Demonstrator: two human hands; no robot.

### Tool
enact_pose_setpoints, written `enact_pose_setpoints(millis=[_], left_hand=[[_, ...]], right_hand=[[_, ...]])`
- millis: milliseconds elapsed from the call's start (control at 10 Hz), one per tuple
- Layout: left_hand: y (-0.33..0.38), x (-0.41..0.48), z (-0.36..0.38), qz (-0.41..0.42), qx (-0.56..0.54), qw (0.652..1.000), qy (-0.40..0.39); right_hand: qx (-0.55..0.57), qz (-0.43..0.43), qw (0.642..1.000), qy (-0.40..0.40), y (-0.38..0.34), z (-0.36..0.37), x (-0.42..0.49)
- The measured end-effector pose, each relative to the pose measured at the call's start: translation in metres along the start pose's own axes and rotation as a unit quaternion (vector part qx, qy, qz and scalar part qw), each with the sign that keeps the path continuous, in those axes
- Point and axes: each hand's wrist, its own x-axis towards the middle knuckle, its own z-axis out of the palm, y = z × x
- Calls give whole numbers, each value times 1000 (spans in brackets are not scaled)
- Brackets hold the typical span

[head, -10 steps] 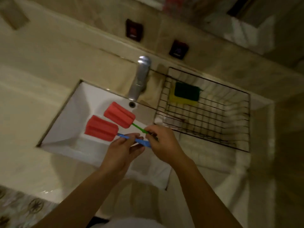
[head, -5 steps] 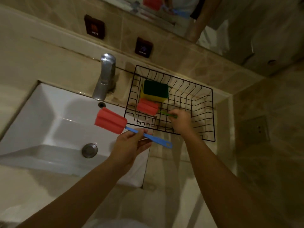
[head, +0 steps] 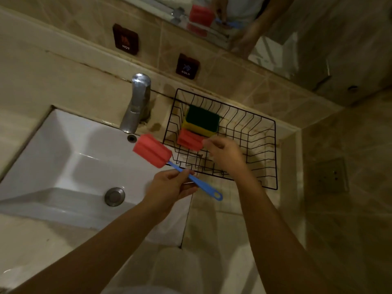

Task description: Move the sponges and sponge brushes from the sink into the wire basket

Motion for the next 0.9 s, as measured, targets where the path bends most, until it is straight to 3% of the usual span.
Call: enact_pose_setpoints(millis=[100, 300, 400, 500, 600, 700, 900], left_hand=[[1, 6, 13, 27, 69, 996, -52], [2, 11, 26, 40, 173, 982, -69], [2, 13, 15, -1, 179, 983, -45], [7, 16, -6, -58, 132, 989, -23], [16, 22, -23, -78, 48, 996, 7], [25, 32, -32, -70, 21, 996, 45], [35, 35, -40, -74, 65, 994, 44]], right_hand=[[-36, -8, 978, -206, -18, -4, -30], [-37, -21, 984, -171, -32, -23, -35], [-53, -51, 992, -107, -31, -39, -17], [-139, -61, 986, -73, -16, -37, 7], [-264, -56, 955, -124, 10, -16, 25], [-293, -17, 942, -165, 34, 3, 37], [-208, 23, 971, -116, 42, 15, 32]])
